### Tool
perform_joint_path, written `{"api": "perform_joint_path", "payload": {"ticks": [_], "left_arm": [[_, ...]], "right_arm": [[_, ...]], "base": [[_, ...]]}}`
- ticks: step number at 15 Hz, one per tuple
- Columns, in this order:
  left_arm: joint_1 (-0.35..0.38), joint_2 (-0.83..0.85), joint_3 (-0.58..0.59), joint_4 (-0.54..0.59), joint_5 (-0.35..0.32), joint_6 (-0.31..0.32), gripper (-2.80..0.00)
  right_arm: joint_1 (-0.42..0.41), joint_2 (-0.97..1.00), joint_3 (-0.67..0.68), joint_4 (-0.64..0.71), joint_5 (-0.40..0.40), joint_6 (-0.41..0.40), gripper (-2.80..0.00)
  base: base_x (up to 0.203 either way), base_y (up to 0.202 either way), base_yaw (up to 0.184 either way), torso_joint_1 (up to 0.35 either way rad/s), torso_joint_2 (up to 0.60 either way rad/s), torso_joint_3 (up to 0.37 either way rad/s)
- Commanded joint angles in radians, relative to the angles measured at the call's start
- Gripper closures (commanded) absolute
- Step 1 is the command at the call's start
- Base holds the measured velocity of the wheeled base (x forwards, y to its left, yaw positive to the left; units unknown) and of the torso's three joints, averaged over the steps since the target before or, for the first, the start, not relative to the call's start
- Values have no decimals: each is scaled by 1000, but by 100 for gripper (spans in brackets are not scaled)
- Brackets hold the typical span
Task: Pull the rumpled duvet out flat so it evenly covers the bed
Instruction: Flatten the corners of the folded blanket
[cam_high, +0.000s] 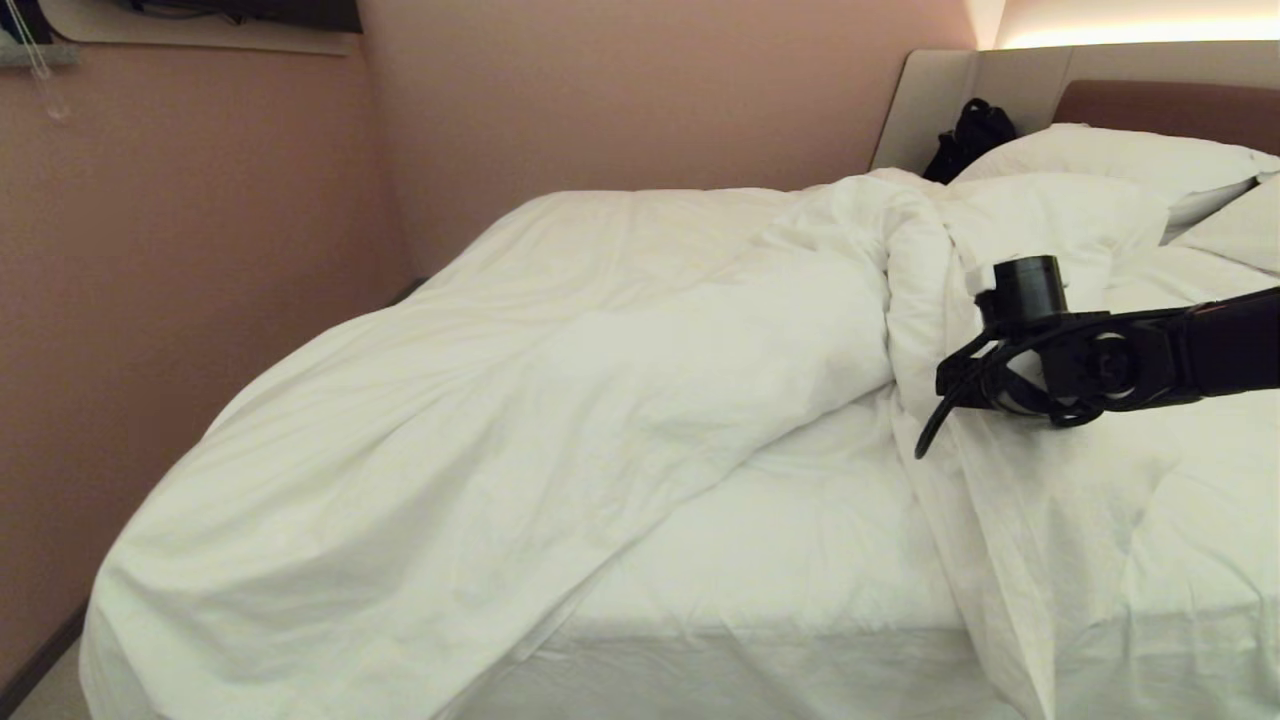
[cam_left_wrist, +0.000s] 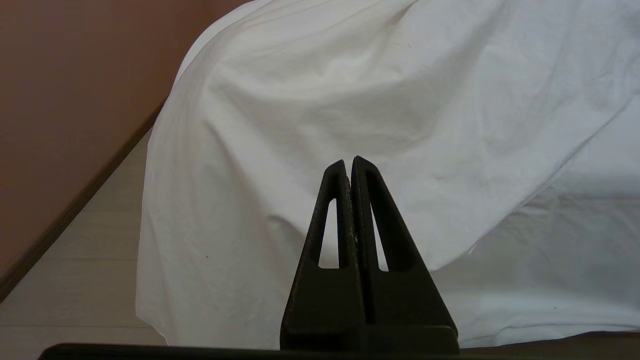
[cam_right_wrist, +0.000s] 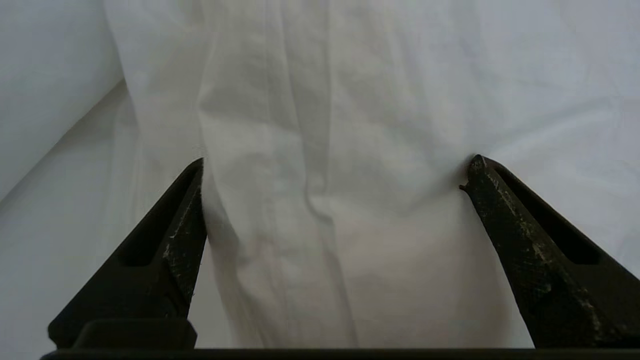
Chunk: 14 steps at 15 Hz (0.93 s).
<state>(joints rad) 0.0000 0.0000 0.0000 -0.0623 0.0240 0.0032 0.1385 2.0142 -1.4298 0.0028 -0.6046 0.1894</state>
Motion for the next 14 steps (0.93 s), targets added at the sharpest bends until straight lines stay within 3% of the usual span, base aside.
{"api": "perform_joint_path", "payload": {"ticks": [1, 8, 9, 14], "left_arm": [[0, 0, 0, -1, 1, 0, 0], [0, 0, 0, -1, 1, 0, 0], [0, 0, 0, -1, 1, 0, 0], [0, 0, 0, -1, 1, 0, 0]], "right_arm": [[-1, 12, -3, 0, -47, 1, -280], [-7, 11, -4, 0, -57, -2, -280], [-7, 12, -4, 0, -57, -2, 0], [-11, 12, -9, 0, -57, -1, 0]], "base": [[0, 0, 0, 0, 0, 0], [0, 0, 0, 0, 0, 0], [0, 0, 0, 0, 0, 0], [0, 0, 0, 0, 0, 0]]}}
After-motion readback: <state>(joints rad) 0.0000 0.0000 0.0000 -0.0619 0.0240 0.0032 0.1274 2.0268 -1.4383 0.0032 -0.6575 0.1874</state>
